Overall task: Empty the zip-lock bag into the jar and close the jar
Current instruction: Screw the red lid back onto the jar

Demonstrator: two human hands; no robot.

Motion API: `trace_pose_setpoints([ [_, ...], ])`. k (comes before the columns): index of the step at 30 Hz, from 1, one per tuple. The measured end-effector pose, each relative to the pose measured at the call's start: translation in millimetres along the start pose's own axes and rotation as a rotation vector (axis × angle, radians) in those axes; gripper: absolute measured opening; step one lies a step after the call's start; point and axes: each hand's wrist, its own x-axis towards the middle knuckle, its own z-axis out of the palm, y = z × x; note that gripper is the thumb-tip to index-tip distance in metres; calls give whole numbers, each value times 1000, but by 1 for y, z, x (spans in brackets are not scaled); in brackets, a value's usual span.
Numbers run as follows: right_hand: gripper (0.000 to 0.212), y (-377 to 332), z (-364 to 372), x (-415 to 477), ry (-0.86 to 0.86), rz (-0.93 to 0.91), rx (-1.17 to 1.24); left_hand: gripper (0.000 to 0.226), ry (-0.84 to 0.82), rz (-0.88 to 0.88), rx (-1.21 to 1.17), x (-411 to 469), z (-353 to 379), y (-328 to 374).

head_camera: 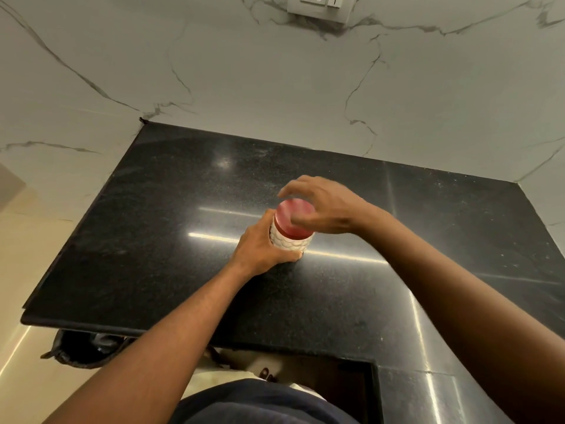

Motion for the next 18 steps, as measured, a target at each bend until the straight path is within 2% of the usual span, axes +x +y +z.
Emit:
trace_pose_setpoints([
  [1, 48, -2, -3, -3, -134, -82, 89, 94, 6, 1, 15, 0, 0, 0],
  [3, 70, -8, -4, -7, -237, -129, 15, 94, 10, -1, 28, -1, 0, 1],
  [4, 72, -11, -2, -7, -209, -133, -71, 93, 9, -4, 25, -1, 0, 2],
  [6, 61, -12, 3, -4, -102, -100, -224, 94, 6, -6, 19, -1, 0, 3],
  [8, 52, -18, 4, 3, 5, 35, -349, 95, 0, 2, 24, -1, -1, 3],
  [10, 66, -20, 7, 11, 64, 180, -462, 95, -10, -3, 20, -1, -1, 2],
  [11, 66, -20, 8, 13, 84, 228, -477, 94, -15, -8, 10, 0, 0, 1],
  [14, 43, -4, 5, 8, 162, 231, -372, 94, -26, -6, 1, 1, -1, -1],
  [16, 29, 6, 1, -1, 129, 83, -222, 90, -28, -2, 8, 2, -1, 0],
  [18, 56, 5, -2, -8, -102, -41, 10, 92, -25, 7, 21, 3, -2, 0],
])
